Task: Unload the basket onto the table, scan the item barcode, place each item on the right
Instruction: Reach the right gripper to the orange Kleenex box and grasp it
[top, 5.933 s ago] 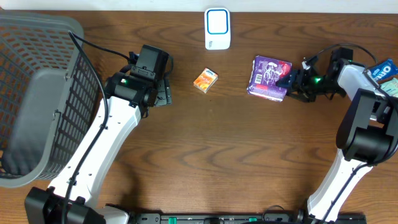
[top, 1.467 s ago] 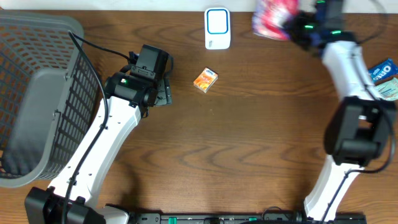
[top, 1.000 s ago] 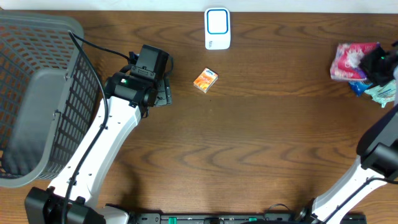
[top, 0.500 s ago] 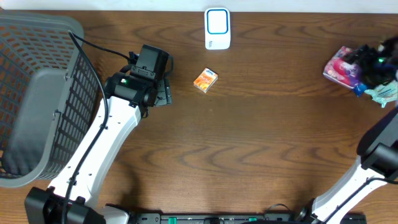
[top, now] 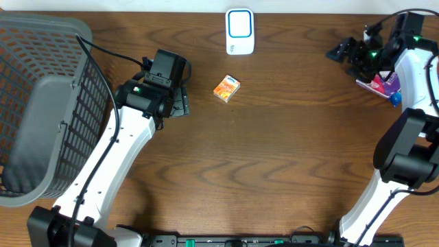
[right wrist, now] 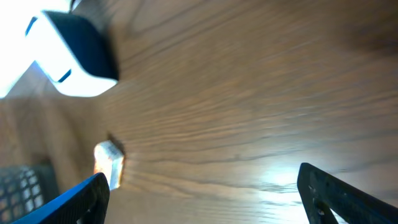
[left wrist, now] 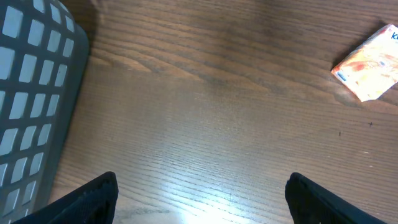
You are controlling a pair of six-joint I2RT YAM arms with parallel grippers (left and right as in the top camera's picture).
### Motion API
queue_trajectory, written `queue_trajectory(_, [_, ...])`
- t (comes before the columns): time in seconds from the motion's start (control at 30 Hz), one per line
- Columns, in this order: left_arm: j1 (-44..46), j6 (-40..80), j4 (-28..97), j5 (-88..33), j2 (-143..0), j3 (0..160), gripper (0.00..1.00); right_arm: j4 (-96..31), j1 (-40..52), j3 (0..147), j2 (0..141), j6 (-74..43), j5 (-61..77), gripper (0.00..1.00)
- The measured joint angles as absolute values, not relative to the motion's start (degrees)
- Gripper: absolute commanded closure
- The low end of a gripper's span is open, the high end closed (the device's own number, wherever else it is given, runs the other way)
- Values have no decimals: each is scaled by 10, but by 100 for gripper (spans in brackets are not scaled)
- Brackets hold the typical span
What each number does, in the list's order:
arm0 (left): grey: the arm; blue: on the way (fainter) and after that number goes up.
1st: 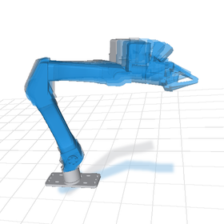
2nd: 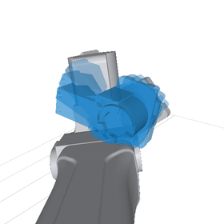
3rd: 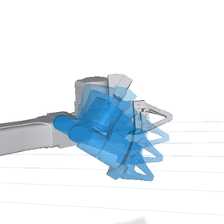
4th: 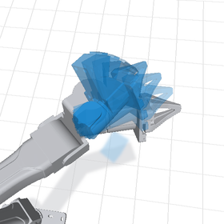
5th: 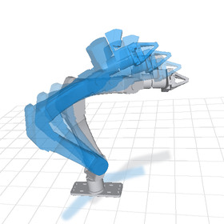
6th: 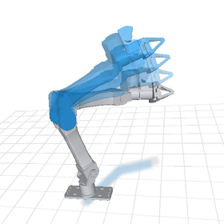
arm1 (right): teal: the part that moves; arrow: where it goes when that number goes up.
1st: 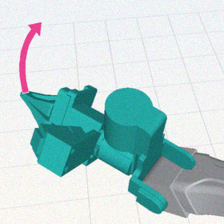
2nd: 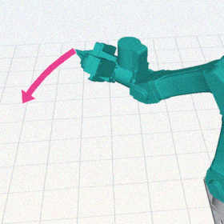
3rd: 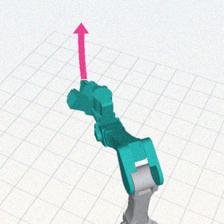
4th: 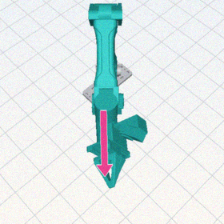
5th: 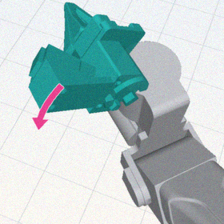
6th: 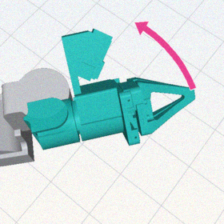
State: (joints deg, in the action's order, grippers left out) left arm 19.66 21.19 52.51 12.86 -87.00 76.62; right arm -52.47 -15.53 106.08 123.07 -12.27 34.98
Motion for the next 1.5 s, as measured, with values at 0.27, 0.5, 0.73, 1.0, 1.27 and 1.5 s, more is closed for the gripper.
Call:
queue_trajectory(0.27, [197, 212, 525, 129, -870, 766, 14, -518, -53, 1061, 1231, -114, 363, 1])
queue_trajectory(0.5, [197, 212, 525, 129, -870, 766, 14, -501, 85, 1060, 1241, -197, 340, 8])
queue_trajectory(0.73, [197, 212, 525, 128, -870, 766, 14, -480, 184, 1060, 1313, -307, 300, 12])
queue_trajectory(1.0, [197, 212, 525, 129, -870, 766, 14, -443, 206, 1065, 1359, -384, 304, 43])
queue_trajectory(1.27, [196, 212, 525, 128, -870, 766, 14, -416, 200, 1072, 1375, -398, 323, 67])
queue_trajectory(1.5, [196, 212, 525, 129, -870, 766, 14, -387, 196, 1072, 1384, -385, 332, 99])
